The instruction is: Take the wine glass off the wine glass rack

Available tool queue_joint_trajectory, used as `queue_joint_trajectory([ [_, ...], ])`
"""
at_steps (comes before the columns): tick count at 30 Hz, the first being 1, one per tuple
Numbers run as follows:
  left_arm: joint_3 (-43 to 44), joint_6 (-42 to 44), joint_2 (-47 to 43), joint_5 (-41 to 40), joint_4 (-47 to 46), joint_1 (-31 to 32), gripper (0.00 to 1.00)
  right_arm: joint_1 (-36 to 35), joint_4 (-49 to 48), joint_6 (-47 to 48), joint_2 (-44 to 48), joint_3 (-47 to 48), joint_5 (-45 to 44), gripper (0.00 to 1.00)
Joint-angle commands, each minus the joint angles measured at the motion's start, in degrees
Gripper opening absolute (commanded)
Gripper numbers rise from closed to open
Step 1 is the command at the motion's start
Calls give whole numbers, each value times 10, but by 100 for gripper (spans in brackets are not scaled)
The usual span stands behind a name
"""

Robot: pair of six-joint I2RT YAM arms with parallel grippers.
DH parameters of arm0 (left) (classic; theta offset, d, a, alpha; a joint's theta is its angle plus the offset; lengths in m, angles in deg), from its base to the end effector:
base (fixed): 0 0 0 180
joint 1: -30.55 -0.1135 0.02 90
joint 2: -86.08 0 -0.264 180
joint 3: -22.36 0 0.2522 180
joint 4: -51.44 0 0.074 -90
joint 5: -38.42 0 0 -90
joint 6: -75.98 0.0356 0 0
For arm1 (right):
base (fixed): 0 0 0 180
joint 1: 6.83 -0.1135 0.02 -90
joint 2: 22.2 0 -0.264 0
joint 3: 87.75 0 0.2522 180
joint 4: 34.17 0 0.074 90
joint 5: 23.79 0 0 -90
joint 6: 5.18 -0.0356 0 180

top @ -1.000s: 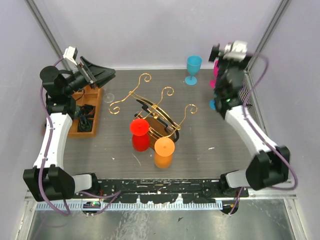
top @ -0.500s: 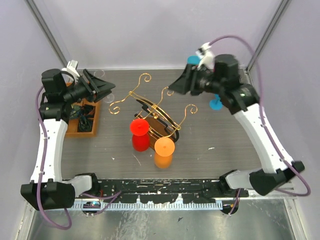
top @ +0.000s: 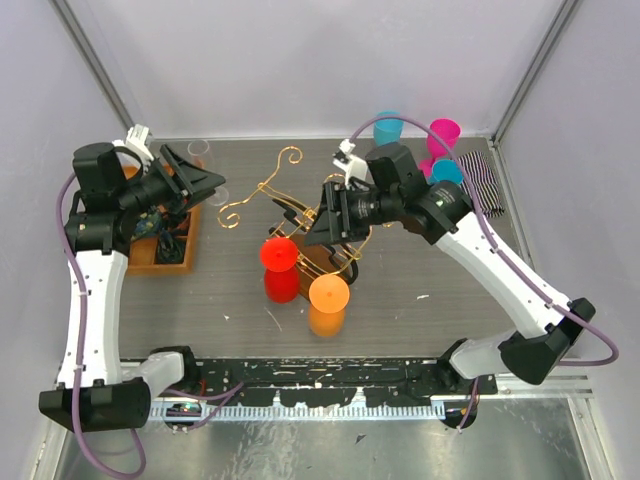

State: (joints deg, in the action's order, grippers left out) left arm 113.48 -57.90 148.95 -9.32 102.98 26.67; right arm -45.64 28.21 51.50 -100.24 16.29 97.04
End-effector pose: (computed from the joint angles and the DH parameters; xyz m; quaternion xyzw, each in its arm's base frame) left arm 0.2151 -0.0094 0.4281 -0.1342 0.7927 -0.4584 0.3789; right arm 0.2038 0.1873 0.4203 -0.1610 0.8537 0.4477 0.2118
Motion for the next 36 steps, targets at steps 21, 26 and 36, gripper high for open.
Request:
queue_joint_trajectory([
  [21, -61, -9, -50, -39, -34, -1, 60, -41, -104, -27, -71, -22, 36, 59],
  [26, -64, -10, -53, -39, -34, -1, 60, -52, -107, -27, -79, -21, 37, 58],
  [36, -82, -11, -61, -39, -28, -1, 60, -70, -122, -29, -85, -13, 50, 29],
])
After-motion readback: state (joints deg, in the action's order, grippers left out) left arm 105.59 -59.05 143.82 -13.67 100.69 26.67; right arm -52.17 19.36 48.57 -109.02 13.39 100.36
